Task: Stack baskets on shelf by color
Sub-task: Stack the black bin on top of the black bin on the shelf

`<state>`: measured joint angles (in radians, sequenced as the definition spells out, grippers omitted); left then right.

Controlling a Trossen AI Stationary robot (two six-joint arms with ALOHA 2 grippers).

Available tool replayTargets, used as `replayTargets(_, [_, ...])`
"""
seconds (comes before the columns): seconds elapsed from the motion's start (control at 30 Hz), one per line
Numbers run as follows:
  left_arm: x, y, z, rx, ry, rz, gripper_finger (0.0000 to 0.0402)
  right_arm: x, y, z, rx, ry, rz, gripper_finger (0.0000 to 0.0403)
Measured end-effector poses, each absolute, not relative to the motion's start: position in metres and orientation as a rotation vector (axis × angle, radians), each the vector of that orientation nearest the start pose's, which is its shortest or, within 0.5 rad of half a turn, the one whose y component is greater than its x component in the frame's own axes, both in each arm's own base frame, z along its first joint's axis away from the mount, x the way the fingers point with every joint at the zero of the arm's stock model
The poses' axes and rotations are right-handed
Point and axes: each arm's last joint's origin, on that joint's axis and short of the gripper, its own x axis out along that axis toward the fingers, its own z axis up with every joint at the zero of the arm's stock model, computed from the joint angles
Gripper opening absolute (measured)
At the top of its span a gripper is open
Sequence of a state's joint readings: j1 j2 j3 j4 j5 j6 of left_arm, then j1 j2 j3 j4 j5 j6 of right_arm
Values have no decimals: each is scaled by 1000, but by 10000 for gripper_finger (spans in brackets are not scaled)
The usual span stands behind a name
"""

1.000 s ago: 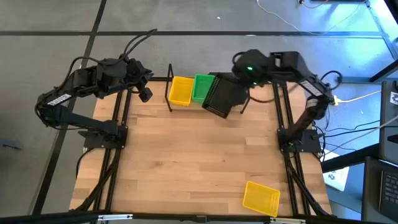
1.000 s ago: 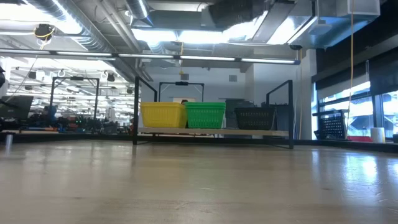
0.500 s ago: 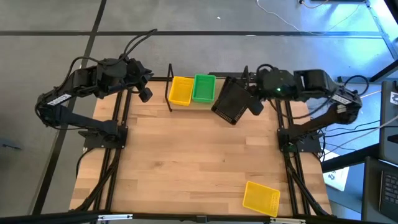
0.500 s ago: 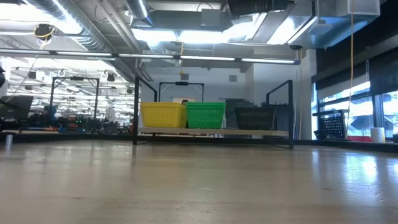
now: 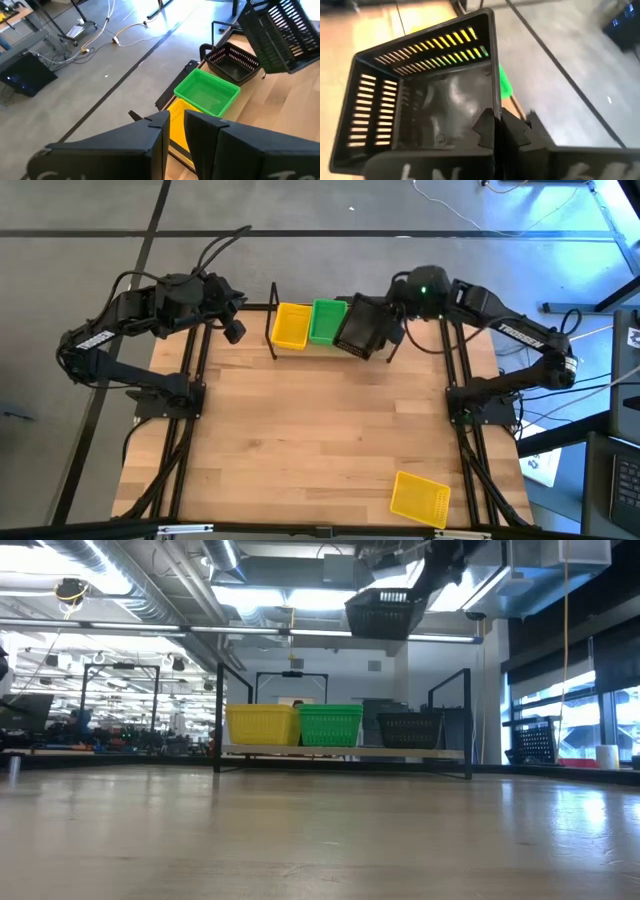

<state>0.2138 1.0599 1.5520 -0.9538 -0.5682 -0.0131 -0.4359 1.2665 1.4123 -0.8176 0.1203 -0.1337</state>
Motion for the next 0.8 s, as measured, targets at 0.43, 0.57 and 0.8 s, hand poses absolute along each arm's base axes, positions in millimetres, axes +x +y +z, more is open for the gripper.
replayTargets(0.43, [154,49,461,61,457,773,50,209,-184,355,36,829,-560,0])
replayTargets(0.57, [154,49,461,61,456,773,50,214,-191,341,35,906,-530,0])
replayTargets(0.8, [154,49,462,60,453,773,50,219,-196,324,67,1008,-502,0])
